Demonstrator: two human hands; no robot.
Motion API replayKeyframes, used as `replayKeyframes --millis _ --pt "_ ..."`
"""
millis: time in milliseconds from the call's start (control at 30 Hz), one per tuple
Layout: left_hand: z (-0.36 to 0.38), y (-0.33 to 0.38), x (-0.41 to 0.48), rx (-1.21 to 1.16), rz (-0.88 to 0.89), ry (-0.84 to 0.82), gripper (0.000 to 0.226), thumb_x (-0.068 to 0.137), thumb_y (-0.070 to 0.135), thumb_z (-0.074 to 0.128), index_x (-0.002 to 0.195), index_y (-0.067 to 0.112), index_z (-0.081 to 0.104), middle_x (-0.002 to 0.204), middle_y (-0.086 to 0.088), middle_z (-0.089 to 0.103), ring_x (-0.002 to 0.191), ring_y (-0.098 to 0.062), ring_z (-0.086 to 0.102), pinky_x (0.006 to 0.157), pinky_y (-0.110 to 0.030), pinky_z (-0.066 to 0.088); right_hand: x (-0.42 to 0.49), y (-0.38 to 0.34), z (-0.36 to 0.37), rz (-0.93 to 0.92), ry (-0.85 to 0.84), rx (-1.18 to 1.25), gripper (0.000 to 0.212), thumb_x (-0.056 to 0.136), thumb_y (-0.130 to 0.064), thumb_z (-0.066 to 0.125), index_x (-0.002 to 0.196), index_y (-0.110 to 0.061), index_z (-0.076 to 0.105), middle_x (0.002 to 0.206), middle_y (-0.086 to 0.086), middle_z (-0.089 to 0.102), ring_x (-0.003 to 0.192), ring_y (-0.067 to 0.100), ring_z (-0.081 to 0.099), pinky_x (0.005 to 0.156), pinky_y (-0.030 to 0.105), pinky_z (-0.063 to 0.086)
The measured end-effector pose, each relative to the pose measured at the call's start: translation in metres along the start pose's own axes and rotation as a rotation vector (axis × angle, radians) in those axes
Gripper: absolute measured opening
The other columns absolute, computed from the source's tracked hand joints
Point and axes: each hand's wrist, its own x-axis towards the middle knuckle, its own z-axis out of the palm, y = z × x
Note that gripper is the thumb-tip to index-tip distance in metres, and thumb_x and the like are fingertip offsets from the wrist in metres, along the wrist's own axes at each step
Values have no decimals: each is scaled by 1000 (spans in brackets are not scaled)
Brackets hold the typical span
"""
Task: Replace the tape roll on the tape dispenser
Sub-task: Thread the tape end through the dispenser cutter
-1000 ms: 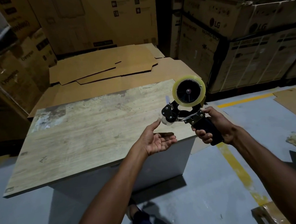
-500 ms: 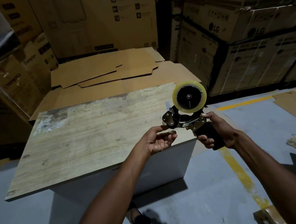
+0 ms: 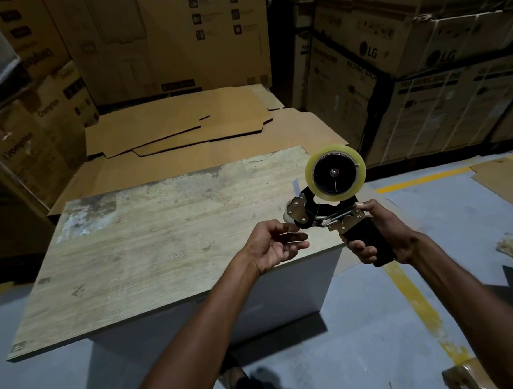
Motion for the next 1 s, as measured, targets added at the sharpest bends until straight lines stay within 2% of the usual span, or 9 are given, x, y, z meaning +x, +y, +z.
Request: replayKeyframes --millis 100,167,267,400,567,700,767,867,1000 --pt "-2 2 4 39 3 16 31 95 20 44 77 2 62 85 -21 73 71 -34 75 51 -23 51 0 0 1 6 10 -8 72 93 -66 37 98 2 58 69 13 45 44 17 36 46 26 35" --pt "-2 2 6 52 13 33 27 99 22 50 82 4 61 84 -19 72 70 -31 75 49 -22 50 0 1 1 10 22 -12 72 93 -65 36 99 2 58 68 13 46 43 17 36 46 26 35" --pt "-4 0 8 118 57 75 9 99 1 55 92 2 62 87 -16 71 72 -24 75 49 -18 50 0 1 2 8 31 -7 71 94 -64 34 99 2 58 68 13 46 43 17 36 46 26 35" --pt "-7 -2 8 220 58 80 24 93 -16 53 109 0 60 87 -15 75 77 -24 77 52 -18 56 -4 1 3 14 49 -5 68 95 -63 33 95 0 58 68 13 46 43 17 36 45 25 35" --pt "-9 -1 10 240 -77 144 21 98 -15 48 92 -4 65 76 -16 76 63 -21 77 49 -18 57 -5 8 3 2 36 -50 69 95 -64 31 90 -1 58 69 13 47 46 18 35 47 26 35" --pt "-14 -4 13 286 -168 204 24 102 -8 47 91 0 66 69 -13 75 52 -15 71 44 -19 55 -8 14 8 -2 33 -77 71 98 -62 28 78 -2 61 68 12 47 46 18 35 46 25 36" --pt "-16 -4 14 340 -185 234 23 103 -2 49 93 7 68 68 -8 75 55 -12 67 47 -22 56 -8 18 8 -11 23 -80 69 97 -63 30 84 -1 60 70 13 47 48 19 34 47 27 36" --pt "-17 -8 20 375 -122 316 31 103 -3 43 91 11 68 70 -5 73 65 -14 69 54 -25 57 -5 30 6 -22 20 -81 69 98 -64 33 93 -1 60 73 12 48 50 20 35 49 27 36" --pt "-16 -20 29 595 46 435 33 100 -9 42 85 7 66 71 -14 65 52 -19 67 42 -23 48 -3 51 11 -15 39 -34 66 100 -59 31 92 0 60 70 11 49 49 19 36 45 22 36"
